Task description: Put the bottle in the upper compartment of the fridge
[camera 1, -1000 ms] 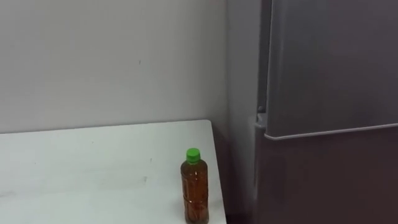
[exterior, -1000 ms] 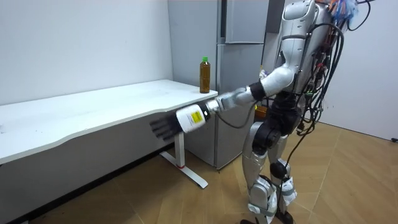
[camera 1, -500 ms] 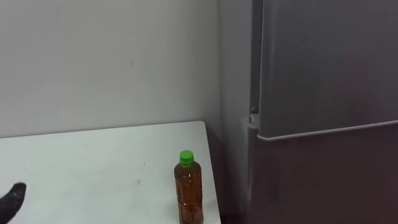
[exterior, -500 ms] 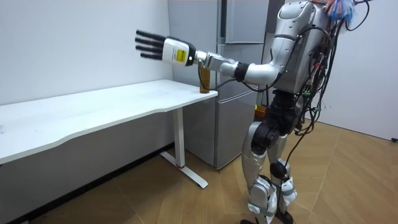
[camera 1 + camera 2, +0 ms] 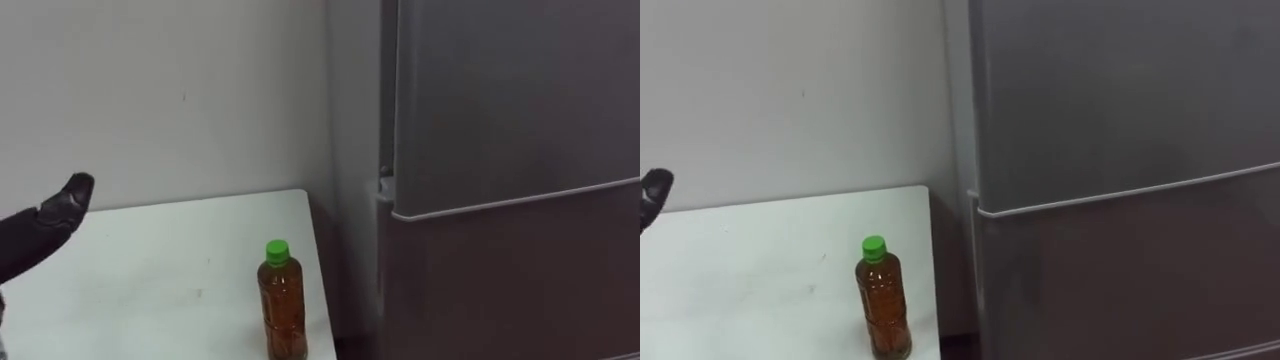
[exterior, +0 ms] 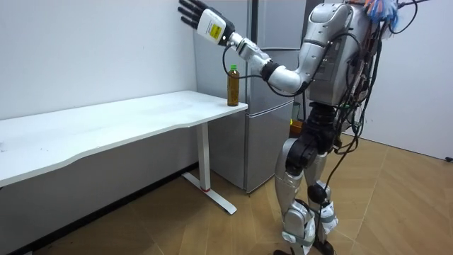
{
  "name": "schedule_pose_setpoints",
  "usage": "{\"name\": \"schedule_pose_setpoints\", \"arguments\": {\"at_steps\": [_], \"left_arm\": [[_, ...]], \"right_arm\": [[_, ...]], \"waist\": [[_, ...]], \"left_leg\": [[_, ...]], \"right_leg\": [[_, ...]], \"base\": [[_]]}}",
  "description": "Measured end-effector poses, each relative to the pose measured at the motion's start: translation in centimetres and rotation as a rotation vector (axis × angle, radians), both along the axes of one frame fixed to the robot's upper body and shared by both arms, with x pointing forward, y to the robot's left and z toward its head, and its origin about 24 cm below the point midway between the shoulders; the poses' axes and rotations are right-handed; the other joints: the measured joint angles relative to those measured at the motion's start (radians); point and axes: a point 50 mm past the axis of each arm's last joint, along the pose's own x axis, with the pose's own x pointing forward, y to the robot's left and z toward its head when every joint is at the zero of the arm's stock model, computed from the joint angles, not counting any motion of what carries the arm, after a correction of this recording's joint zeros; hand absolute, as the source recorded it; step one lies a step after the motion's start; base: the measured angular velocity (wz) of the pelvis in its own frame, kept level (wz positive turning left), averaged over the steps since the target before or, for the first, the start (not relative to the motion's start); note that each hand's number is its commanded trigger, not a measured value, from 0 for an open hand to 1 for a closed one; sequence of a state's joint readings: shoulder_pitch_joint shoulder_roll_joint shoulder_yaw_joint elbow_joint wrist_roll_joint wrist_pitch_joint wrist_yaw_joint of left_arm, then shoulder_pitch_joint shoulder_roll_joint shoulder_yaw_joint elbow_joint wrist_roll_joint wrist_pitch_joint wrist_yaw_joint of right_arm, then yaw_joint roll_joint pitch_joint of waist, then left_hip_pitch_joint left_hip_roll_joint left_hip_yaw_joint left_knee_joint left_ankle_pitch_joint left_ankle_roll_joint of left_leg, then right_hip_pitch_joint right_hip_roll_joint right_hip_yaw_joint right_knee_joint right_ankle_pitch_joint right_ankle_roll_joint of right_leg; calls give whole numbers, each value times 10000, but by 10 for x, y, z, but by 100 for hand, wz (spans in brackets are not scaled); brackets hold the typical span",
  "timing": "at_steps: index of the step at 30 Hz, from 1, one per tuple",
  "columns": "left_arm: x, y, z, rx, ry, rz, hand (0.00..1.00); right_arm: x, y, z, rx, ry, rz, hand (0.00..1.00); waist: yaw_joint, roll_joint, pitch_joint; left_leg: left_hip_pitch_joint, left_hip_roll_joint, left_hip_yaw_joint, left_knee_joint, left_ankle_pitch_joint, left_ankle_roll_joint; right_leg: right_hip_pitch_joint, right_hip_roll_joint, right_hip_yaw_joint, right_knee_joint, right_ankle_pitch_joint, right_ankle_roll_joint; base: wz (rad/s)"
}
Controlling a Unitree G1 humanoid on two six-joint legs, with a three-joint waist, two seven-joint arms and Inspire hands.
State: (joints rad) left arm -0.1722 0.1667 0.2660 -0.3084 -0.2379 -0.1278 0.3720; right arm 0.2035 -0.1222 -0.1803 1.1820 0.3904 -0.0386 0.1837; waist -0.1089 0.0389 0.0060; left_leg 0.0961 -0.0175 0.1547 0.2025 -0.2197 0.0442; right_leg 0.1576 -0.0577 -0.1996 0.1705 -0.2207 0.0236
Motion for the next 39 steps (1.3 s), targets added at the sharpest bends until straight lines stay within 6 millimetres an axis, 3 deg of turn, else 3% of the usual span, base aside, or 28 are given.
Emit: {"name": "schedule_pose_setpoints", "arguments": {"at_steps": [5, 12, 17, 21, 25, 33, 39], "left_arm": [[8, -12, 7, 491, -15, -821, 0], [22, -36, 17, 1258, 119, -2404, 0], [29, -47, 30, 1599, -50, -3313, 0], [33, -56, 36, 1724, -203, -4202, 0], [35, -67, 39, 2158, -110, -4962, 0], [29, -81, 64, 2834, -1221, -5861, 0], [28, -84, 64, 3128, -1205, -6261, 0]], "right_arm": [[8, 1, -1, 126, -4, 59, 0], [12, -1, 0, 150, 70, 85, 0], [12, -4, 0, 156, 212, 135, 0], [16, -7, 1, 98, 271, 408, 0], [18, -8, 2, 50, 235, 514, 0], [24, -7, 1, 144, 325, 613, 0], [25, -8, 1, 221, 347, 636, 0]], "waist": [[-289, 33, -2], [-334, 182, -1], [-341, 284, -59], [-349, 294, -47], [-452, 369, -84], [-517, 291, -28], [-505, 339, 13]], "left_leg": [[-32, 32, -8, 1, -9, -15], [-12, 44, 37, 0, -8, -18], [15, 53, 105, -49, -3, -26], [-48, 57, 111, -49, -2, -25], [-131, 62, 104, -37, 2, -30], [-137, 58, 103, -42, 6, -37], [-192, 53, 94, -33, 6, -37]], "right_leg": [[-7, 34, -7, -7, 18, -26], [-11, 45, 38, -3, 37, -31], [-91, 61, 161, 23, 44, -40], [-160, 71, 214, 25, 61, -51], [-203, 77, 236, 22, 67, -56], [-224, 80, 301, -15, 65, -56], [-265, 75, 294, -33, 59, -54]], "base": [[0], [-1], [-6], [-5], [0], [0], [0]]}}
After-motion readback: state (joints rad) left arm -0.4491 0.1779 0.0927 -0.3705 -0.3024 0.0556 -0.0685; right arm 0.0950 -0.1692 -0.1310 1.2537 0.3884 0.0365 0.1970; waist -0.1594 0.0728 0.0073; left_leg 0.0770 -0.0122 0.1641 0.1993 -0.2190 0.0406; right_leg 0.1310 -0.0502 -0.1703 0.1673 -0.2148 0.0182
